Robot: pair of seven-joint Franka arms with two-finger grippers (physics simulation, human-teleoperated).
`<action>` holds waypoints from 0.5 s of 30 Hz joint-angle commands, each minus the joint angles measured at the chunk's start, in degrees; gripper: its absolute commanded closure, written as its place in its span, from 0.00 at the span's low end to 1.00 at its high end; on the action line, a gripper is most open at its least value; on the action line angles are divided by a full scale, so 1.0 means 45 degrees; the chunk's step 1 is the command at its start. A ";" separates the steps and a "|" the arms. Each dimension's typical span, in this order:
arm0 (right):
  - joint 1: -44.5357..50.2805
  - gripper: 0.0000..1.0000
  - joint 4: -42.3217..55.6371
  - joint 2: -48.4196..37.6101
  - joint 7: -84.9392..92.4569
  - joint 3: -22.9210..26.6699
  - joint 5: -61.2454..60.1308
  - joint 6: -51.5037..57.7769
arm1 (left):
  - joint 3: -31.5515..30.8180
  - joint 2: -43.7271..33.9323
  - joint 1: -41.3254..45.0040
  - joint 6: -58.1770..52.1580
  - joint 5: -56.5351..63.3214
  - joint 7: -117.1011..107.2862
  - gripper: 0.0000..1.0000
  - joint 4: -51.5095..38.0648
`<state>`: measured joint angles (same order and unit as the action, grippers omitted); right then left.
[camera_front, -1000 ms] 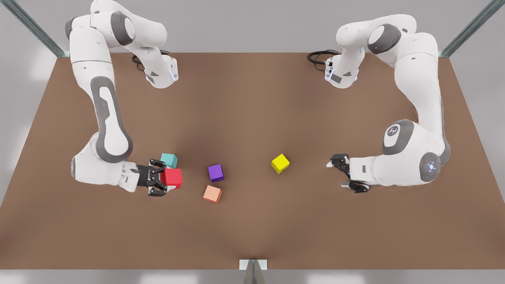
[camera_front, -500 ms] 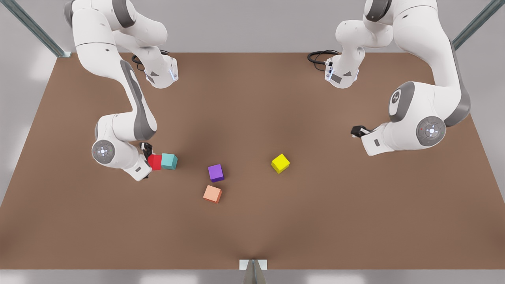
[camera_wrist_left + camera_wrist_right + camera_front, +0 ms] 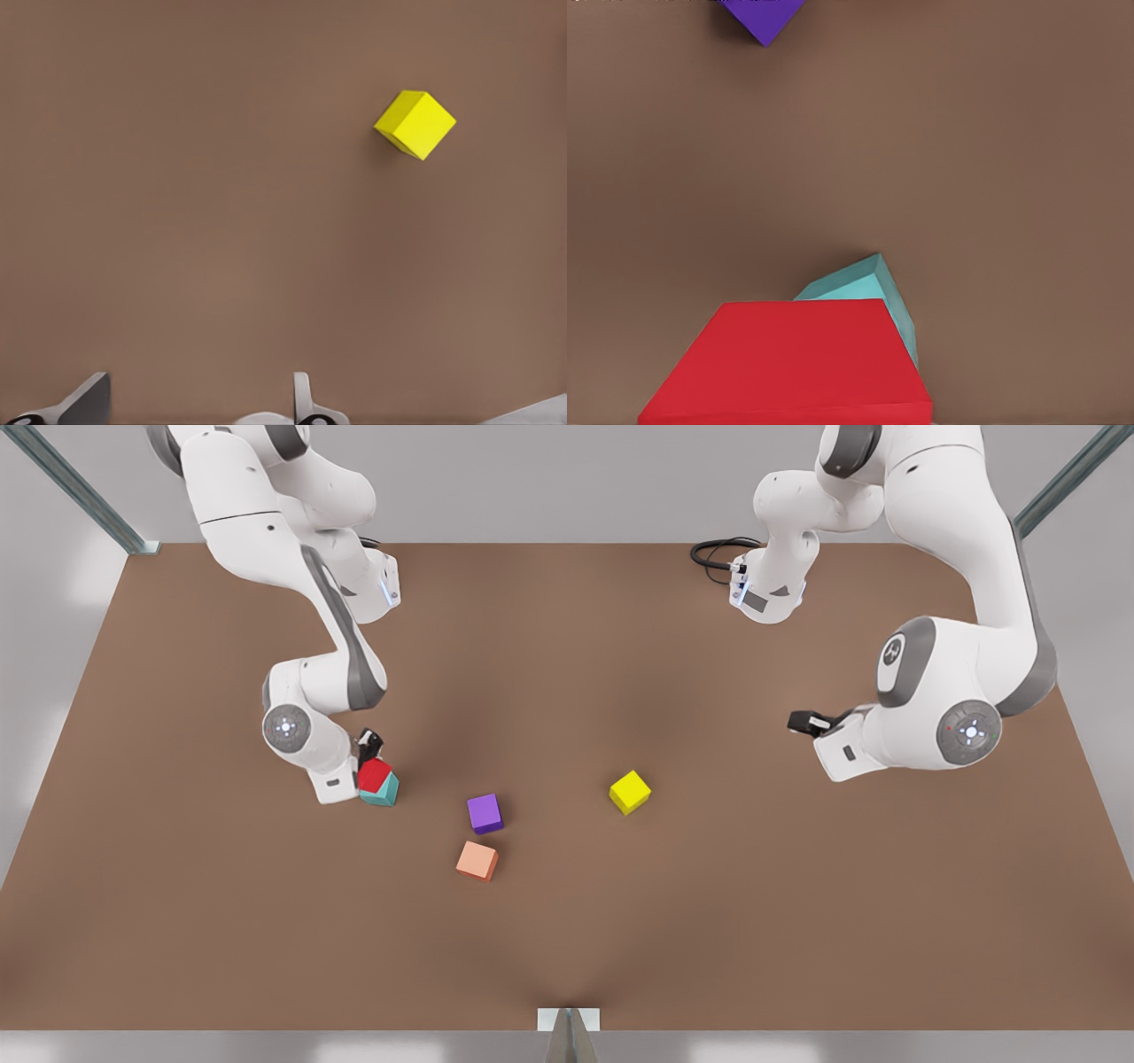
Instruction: Pick up red wooden cube and pass to hand red wooden cube and place in blue wooden cube
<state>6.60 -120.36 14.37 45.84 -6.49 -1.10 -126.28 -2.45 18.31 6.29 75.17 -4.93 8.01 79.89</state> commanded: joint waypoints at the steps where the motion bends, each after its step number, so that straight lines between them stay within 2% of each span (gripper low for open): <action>1: 0.0096 0.45 -0.0188 -0.0030 -0.5596 0.0016 0.0128 -0.1097 | -0.0002 0.0013 0.0008 -0.0103 -0.0017 -0.0804 0.00 0.0000; 15: 0.0058 0.45 -0.0852 0.0439 -0.6045 0.0075 0.0929 -0.2308 | -0.0022 0.0208 0.0028 -0.0220 -0.0076 -0.0823 0.00 0.0058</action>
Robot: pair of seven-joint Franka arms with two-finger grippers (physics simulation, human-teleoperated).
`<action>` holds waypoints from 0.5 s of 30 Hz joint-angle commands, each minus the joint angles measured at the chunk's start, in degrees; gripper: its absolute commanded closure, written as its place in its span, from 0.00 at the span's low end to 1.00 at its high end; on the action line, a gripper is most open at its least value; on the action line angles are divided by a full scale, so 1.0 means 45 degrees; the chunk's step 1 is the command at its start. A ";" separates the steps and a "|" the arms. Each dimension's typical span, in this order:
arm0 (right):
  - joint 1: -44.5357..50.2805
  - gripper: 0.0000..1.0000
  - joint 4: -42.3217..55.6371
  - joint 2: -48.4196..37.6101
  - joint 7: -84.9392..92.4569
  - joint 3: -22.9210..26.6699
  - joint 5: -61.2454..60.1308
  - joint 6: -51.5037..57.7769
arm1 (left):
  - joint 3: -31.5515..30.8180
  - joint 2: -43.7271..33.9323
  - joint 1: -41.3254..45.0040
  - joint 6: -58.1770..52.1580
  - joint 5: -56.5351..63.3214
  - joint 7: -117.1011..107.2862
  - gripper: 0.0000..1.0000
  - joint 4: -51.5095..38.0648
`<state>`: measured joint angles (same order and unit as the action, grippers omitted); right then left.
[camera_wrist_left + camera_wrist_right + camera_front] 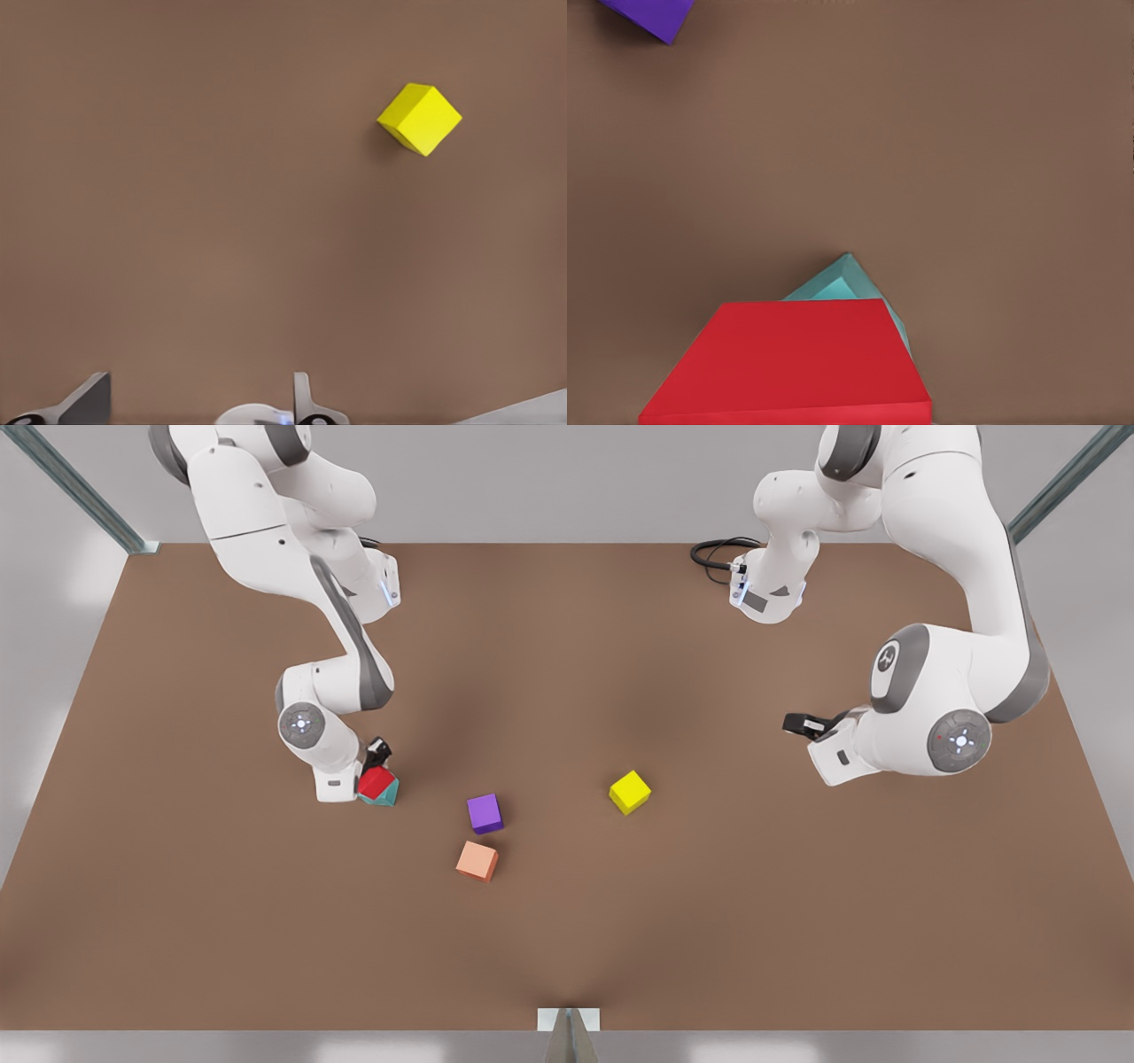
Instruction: Pick up red wooden cube and pass to hand red wooden cube and place in blue wooden cube
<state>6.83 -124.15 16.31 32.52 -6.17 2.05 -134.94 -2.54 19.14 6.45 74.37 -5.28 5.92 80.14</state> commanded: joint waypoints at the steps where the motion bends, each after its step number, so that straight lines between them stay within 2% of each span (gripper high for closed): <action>1: 0.0005 0.45 -0.0008 0.0068 -0.3087 -0.0016 0.0227 -0.0442 | -0.0002 0.0024 -0.0007 -0.0024 0.0002 -0.0359 0.00 0.0003; 12: -0.0034 0.42 -0.0438 0.0185 -0.3087 0.0003 0.0208 -0.0931 | -0.0002 0.0102 -0.0027 -0.0004 0.0022 -0.0359 0.00 -0.0016; 13: -0.0034 0.32 -0.0418 0.0185 -0.3067 0.0003 0.0227 -0.0931 | -0.0002 0.0102 -0.0007 -0.0024 0.0002 -0.0359 0.00 -0.0016; 14: -0.0034 0.00 -0.0379 0.0185 -0.3087 -0.0016 0.0208 -0.0911 | -0.0002 0.0102 -0.0026 -0.0024 0.0022 -0.0359 0.00 -0.0016; 15: -0.0034 0.00 -0.0379 0.0185 -0.3087 0.0003 0.0208 -0.0911 | -0.0002 0.0102 -0.0027 -0.0024 0.0022 -0.0359 0.00 -0.0016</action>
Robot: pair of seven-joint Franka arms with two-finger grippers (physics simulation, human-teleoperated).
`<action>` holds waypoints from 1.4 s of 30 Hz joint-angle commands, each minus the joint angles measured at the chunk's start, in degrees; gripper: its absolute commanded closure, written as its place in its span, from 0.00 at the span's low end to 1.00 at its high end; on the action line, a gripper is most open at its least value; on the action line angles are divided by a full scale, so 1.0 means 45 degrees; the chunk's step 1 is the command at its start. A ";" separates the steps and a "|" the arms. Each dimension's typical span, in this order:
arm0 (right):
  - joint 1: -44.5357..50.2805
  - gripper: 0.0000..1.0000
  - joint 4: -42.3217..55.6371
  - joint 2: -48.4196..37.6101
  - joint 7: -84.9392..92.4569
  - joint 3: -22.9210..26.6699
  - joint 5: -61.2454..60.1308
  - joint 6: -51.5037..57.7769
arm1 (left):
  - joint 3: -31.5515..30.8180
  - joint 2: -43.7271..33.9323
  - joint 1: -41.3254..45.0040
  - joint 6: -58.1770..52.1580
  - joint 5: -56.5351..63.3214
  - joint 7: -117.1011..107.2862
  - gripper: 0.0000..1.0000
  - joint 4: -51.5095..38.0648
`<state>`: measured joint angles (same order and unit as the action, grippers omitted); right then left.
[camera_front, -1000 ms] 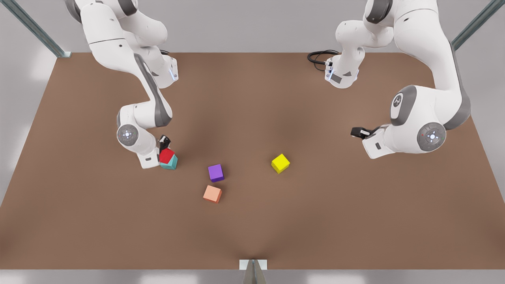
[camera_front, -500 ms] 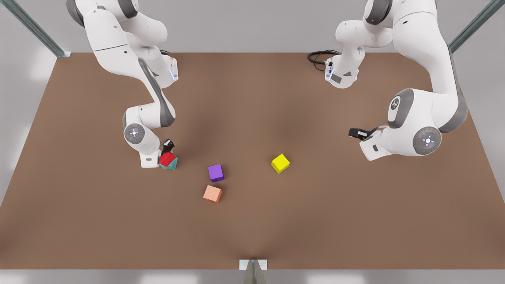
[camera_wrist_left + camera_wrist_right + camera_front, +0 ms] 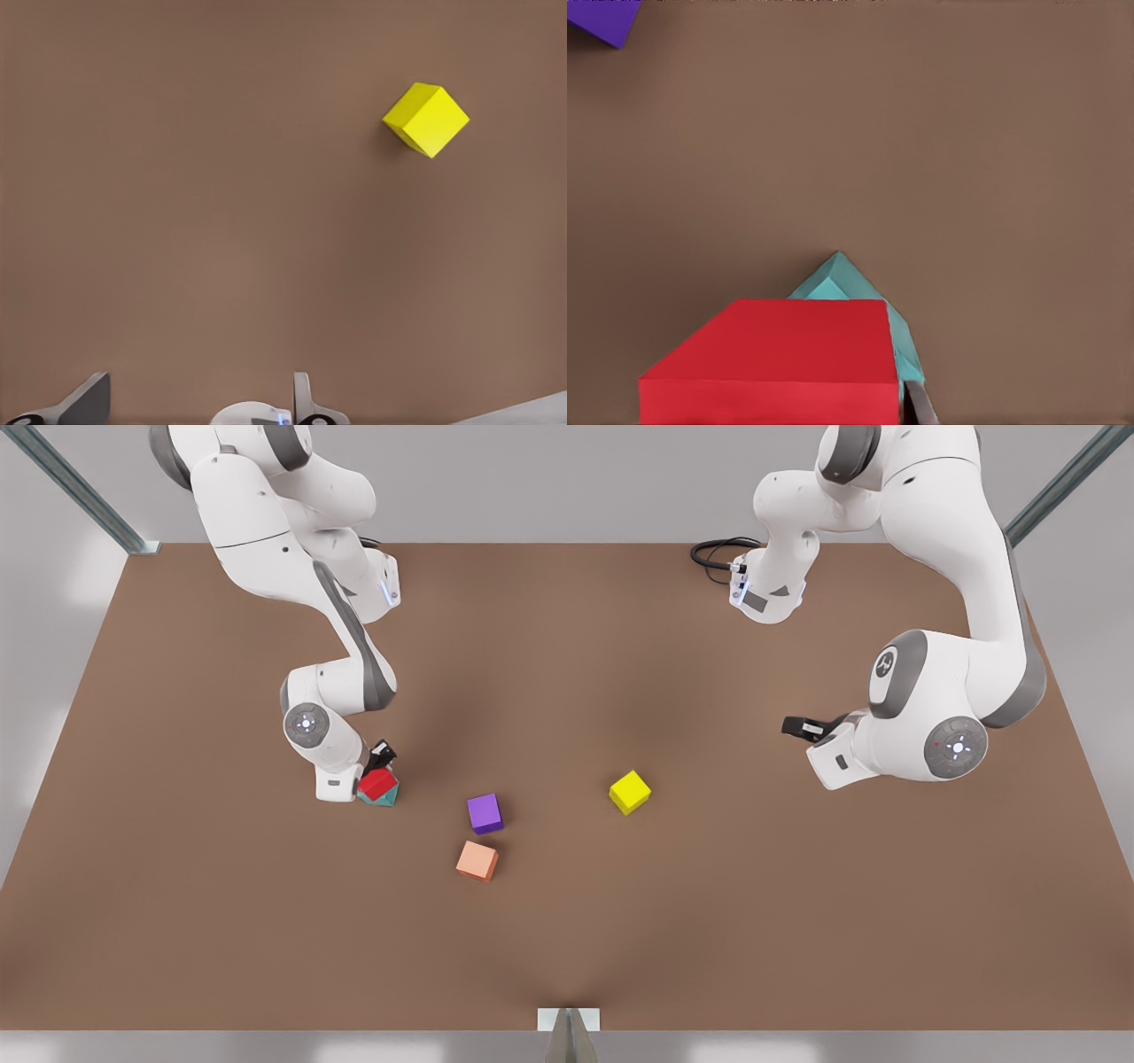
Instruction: Pick up red wooden cube and pass to hand red wooden cube and place in blue wooden cube
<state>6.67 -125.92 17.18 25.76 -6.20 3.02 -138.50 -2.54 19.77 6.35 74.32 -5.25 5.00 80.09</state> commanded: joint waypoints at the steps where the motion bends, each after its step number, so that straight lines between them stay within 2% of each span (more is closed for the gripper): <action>1: 0.0002 0.00 0.0014 -0.0009 -0.1584 -0.0010 0.0012 -0.0120 | -0.0002 0.0021 -0.0004 0.0008 0.0014 -0.0136 0.00 -0.0005; 12: -0.0057 0.00 0.0111 -0.0204 -0.1545 -0.0010 0.0012 0.0114 | -0.0002 0.0061 0.0035 0.0047 0.0014 -0.0155 0.00 -0.0005; 24: -0.0076 0.00 0.0443 -0.1180 -0.1447 -0.0069 -0.0066 0.1871 | -0.0002 0.0061 0.0074 0.0008 0.0092 -0.0155 0.00 -0.0005; 28: -0.0077 0.00 0.1263 -0.1219 -0.1427 -0.0069 -0.0222 0.2516 | -0.0021 -0.0018 0.0054 -0.0031 0.0112 -0.0175 0.00 -0.0044; 30: -0.0408 0.00 0.3058 -0.0615 -0.2129 0.0029 -0.0574 0.3317 | -0.0022 -0.0018 0.0074 -0.0206 0.0112 -0.0253 0.00 -0.0044; 33: -0.1580 0.00 0.8191 0.2313 -0.2834 0.0184 -0.1726 0.7160 | -0.0022 -0.0018 0.0094 -0.0246 0.0112 -0.0253 0.00 -0.0044; 34: -0.1716 0.00 0.9094 0.2745 -0.3205 0.0692 -0.1901 0.7380 | -0.0022 -0.0037 0.0113 -0.0323 0.0093 -0.0272 0.00 -0.0044; 36: -0.1990 0.00 0.9428 0.2745 -0.3555 0.0810 -0.2428 0.7399 | -0.0314 -0.0076 0.0093 -0.0753 0.0053 -0.0370 0.00 -0.0044; 37: -0.2108 0.00 0.9447 0.2551 -0.5368 0.0791 -0.2761 0.7749 | -0.0315 -0.0096 0.0074 -0.0714 0.0112 -0.0370 0.00 -0.0064; 38: -0.2030 0.00 0.9467 0.1559 -0.7265 0.0733 -0.2529 0.9113 | -0.0334 -0.0096 0.0152 -0.0637 0.0170 -0.0370 0.00 -0.0064; 41: -0.1873 0.00 0.9818 -0.0847 -0.7599 0.0830 -0.1766 1.1908 | -0.0315 -0.0135 0.0074 -0.0461 0.0190 -0.0331 0.00 -0.0122; 42: -0.1951 0.00 0.9001 -0.1920 -0.7638 0.0810 -0.1473 1.2166 | -0.0315 -0.0135 0.0093 -0.0246 0.0190 -0.0350 0.00 -0.0122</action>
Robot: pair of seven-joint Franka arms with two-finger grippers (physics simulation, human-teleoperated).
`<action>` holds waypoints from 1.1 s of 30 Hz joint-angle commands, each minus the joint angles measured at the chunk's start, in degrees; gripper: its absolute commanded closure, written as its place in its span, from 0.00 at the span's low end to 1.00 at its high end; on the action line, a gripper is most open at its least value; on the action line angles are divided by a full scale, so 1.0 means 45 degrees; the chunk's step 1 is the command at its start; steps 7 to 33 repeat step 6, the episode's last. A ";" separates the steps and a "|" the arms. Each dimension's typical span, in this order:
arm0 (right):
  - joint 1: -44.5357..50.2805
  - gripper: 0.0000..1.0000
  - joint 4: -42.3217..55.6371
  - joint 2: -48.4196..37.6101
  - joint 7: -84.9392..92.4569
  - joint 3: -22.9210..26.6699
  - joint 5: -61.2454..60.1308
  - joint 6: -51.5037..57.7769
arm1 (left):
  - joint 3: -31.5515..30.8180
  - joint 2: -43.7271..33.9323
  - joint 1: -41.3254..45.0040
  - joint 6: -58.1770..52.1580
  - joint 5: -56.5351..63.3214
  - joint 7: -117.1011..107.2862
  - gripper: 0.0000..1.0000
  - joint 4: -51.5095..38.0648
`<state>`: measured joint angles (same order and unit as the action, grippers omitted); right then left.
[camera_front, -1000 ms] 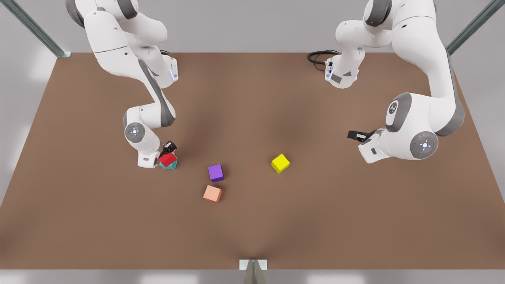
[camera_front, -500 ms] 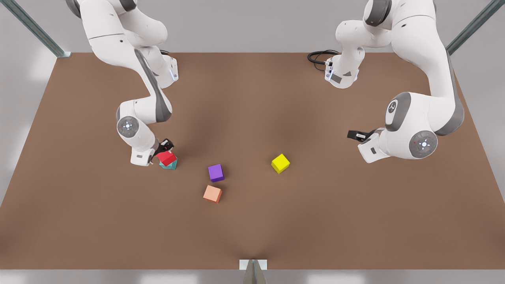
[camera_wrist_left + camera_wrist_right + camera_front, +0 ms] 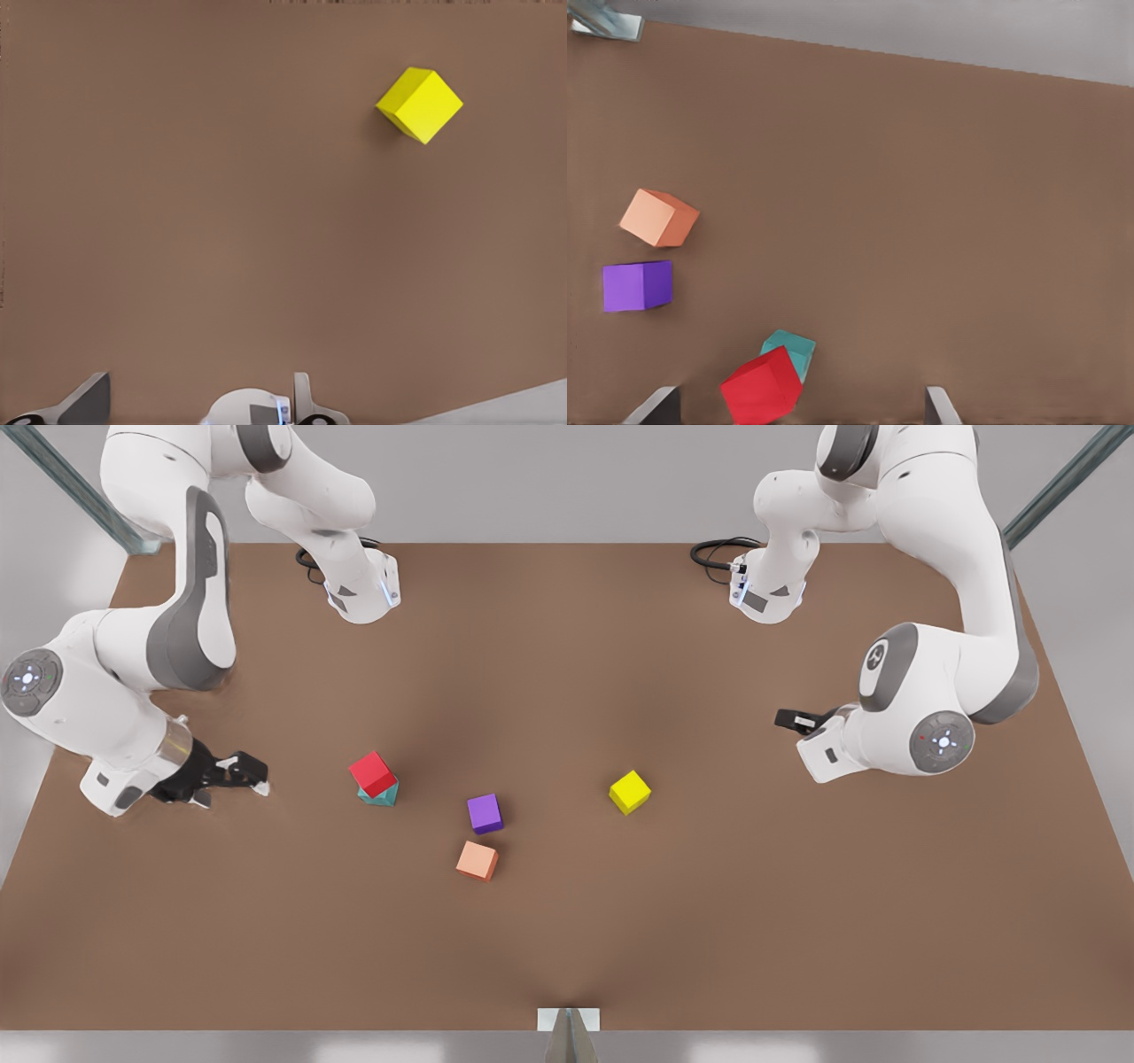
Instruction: Pick up red wooden cube and pass to hand red wooden cube and place in blue wooden cube
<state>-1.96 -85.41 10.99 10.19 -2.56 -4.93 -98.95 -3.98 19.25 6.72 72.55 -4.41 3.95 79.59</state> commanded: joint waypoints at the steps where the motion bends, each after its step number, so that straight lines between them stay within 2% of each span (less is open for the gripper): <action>1: 0.0005 0.00 -0.1809 -0.1674 -0.4159 -0.0036 0.0722 0.1842 | -0.0013 -0.0020 0.0068 0.0264 0.0489 -0.0116 0.00 -0.0011; 33: -0.0151 0.00 -0.1625 -0.1367 -0.3808 0.0159 0.0939 0.1579 | -0.0130 -0.0039 -0.0010 0.0460 0.0668 -0.0116 0.00 -0.0011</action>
